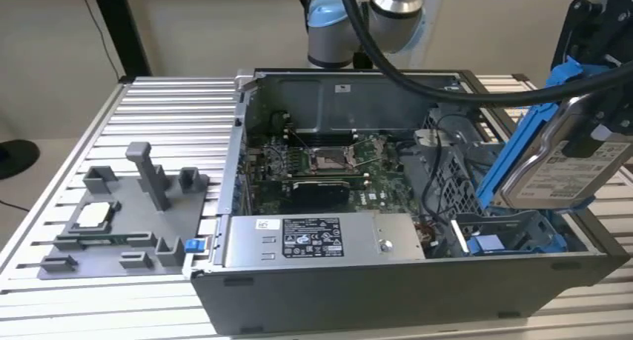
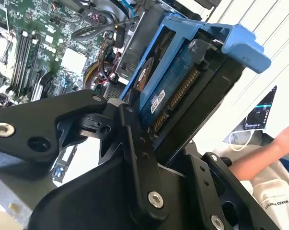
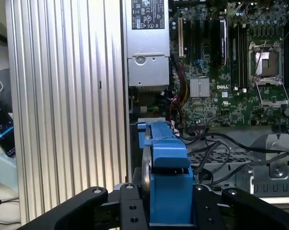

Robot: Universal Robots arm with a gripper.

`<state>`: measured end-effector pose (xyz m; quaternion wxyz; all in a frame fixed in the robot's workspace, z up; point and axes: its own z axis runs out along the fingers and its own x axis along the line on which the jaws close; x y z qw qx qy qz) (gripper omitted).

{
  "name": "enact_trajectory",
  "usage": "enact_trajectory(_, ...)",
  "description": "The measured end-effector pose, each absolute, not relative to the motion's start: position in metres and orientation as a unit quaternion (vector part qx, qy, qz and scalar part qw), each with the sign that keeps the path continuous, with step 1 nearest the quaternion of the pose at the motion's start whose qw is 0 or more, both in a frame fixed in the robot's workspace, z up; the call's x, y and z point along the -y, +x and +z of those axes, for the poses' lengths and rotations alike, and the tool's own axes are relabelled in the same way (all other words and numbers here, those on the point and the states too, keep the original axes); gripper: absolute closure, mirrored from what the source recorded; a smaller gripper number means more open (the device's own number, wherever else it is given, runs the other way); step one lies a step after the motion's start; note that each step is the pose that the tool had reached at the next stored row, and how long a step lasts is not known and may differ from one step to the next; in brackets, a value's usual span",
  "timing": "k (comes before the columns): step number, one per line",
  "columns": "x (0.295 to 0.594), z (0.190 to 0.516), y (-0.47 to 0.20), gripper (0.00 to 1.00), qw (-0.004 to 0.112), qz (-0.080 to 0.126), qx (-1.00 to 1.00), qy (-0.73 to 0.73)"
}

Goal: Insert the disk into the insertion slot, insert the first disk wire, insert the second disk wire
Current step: 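Insert the disk into the insertion slot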

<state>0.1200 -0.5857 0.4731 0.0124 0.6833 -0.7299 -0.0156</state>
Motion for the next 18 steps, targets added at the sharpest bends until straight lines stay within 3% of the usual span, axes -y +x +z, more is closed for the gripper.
enact_trajectory(18,0.588,0.447,0.122,1.0,0.011,-0.017,0.73,0.683)
